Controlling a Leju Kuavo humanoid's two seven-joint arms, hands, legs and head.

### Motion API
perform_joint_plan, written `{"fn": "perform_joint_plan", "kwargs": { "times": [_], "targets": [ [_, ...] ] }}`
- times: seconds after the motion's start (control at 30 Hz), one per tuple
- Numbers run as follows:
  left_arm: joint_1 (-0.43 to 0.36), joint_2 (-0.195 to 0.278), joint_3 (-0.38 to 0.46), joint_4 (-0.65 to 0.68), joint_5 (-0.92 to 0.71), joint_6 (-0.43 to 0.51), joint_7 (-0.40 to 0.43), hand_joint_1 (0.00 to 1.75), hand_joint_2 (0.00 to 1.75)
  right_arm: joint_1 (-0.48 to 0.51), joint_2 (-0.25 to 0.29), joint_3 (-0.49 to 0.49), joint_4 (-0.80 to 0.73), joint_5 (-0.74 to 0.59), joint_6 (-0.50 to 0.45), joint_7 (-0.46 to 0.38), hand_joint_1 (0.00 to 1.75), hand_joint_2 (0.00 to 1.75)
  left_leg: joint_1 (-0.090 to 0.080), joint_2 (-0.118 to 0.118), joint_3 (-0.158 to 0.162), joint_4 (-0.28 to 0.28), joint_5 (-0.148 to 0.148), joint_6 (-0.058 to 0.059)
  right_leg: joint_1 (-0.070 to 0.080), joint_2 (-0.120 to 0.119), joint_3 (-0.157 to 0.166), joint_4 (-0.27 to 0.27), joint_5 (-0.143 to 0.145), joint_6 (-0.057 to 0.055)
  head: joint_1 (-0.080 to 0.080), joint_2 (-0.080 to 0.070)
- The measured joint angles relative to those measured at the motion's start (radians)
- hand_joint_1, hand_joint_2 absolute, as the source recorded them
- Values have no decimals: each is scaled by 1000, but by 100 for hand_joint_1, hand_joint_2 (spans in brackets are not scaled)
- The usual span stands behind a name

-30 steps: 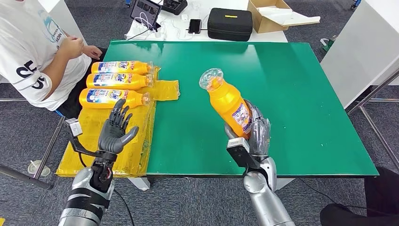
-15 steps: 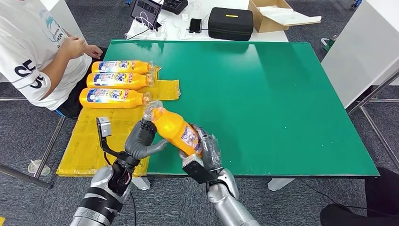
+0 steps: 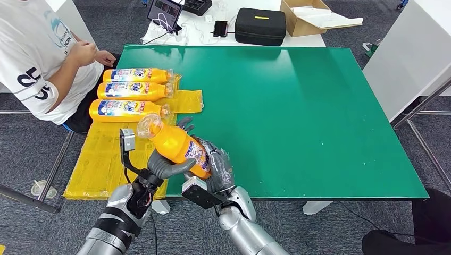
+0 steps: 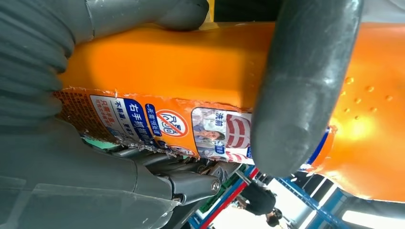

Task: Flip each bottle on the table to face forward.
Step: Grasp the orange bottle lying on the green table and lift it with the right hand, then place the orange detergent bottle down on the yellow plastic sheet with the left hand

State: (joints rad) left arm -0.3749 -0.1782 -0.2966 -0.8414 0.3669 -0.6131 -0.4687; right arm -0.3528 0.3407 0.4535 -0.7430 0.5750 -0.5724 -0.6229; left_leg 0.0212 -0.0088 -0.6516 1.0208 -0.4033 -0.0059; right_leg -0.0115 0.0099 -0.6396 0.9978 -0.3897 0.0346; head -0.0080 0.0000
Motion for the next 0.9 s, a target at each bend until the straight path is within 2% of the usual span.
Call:
{"fn": "perform_joint_plan", "kwargs": {
  "times": [0.03, 0.07, 0.1, 0.17, 0.2, 0.23, 0.9],
  "targets": [
    [0, 1, -1, 3, 10, -9, 2, 0, 175, -2, 1, 4, 4, 0, 1, 4, 175, 175, 0, 0, 0, 0, 0, 0, 0, 0, 0, 0, 0, 0, 0, 0],
    [-1, 2, -4, 6, 20, -18, 5, 15, 175, -5, 2, 9, 11, 0, 1, 8, 175, 175, 0, 0, 0, 0, 0, 0, 0, 0, 0, 0, 0, 0, 0, 0],
    [-1, 3, -7, 7, 29, -26, 6, 52, 175, -7, 2, 13, 18, -1, 1, 10, 175, 175, 0, 0, 0, 0, 0, 0, 0, 0, 0, 0, 0, 0, 0, 0],
    [1, 6, -14, 8, 44, -37, 7, 139, 175, -12, 4, 20, 36, -4, 0, 13, 175, 175, 0, 0, 0, 0, 0, 0, 0, 0, 0, 0, 0, 0, 0, 0],
    [2, 8, -16, 8, 57, -41, 7, 168, 175, -14, 5, 22, 47, -4, -1, 16, 175, 175, 0, 0, 0, 0, 0, 0, 0, 0, 0, 0, 0, 0, 0, 0],
    [5, 9, -16, 7, 72, -44, 8, 175, 175, -18, 6, 23, 57, -3, -1, 20, 175, 175, 0, 0, 0, 0, 0, 0, 0, 0, 0, 0, 0, 0, 0, 0],
    [60, 14, 11, -52, 160, -18, 49, 175, 175, -44, 11, 51, 115, 27, 4, 68, 175, 175, 0, 0, 0, 0, 0, 0, 0, 0, -1, 0, 0, 0, 0, 0]
  ]
}}
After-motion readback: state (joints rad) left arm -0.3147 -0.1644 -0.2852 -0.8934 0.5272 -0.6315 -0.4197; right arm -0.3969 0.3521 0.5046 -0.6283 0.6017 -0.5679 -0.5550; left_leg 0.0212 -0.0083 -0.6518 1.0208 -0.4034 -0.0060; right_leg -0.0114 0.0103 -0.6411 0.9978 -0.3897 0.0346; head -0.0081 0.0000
